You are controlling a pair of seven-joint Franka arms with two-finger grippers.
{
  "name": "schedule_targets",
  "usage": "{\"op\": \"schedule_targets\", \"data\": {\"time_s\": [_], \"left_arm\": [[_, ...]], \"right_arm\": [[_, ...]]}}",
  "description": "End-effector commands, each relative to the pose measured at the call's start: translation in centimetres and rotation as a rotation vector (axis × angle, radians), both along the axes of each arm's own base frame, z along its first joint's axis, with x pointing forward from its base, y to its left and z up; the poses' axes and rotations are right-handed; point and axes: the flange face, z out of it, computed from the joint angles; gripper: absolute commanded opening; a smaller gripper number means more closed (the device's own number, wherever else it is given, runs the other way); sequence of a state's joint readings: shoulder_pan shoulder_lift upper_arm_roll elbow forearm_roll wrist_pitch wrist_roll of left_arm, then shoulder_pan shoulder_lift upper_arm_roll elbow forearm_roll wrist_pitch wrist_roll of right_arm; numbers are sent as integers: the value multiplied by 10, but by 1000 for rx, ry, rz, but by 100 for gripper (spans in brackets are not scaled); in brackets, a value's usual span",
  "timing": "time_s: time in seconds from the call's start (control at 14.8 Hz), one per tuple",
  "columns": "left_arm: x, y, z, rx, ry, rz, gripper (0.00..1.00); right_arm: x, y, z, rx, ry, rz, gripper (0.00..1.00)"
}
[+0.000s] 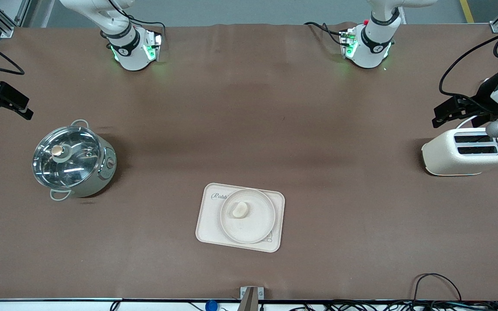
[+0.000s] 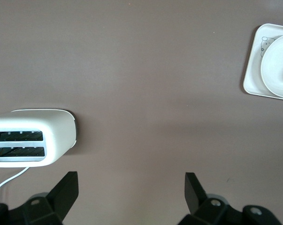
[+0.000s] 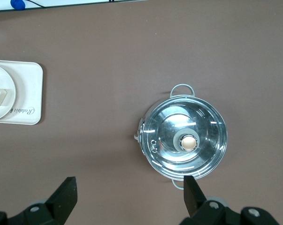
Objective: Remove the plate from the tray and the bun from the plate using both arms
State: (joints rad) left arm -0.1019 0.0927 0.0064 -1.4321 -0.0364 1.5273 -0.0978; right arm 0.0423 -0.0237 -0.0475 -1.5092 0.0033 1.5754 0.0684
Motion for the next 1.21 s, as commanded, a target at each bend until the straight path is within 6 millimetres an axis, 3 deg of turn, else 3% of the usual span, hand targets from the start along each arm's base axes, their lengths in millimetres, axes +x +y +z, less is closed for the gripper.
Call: {"op": "schedule_targets", "data": {"time_s": [0.0, 0.34, 0.54, 0.74, 0.81, 0.94, 1.15], "left_arm": [[2, 1, 5, -8, -8, -3, 100], [2, -1, 4, -8, -3, -8, 100], [2, -1, 4, -9, -3, -6, 100], [2, -2, 3, -8, -2, -8, 100], [1, -3, 3, -9, -1, -8, 100], [1, -5, 3, -8, -2, -12, 100], [2, 0, 3, -6, -2, -8, 100]], "right_arm": [[-1, 4, 6, -7, -8, 10, 100], [0, -1, 5, -6, -11, 4, 100], [19, 8, -24, 6, 33, 17, 100], [52, 24, -93, 101, 148, 78, 100], [64, 40, -118, 123, 176, 87, 100], [92, 92, -161, 241, 136, 98, 100], [129, 151, -244, 346, 116, -94, 100]]}}
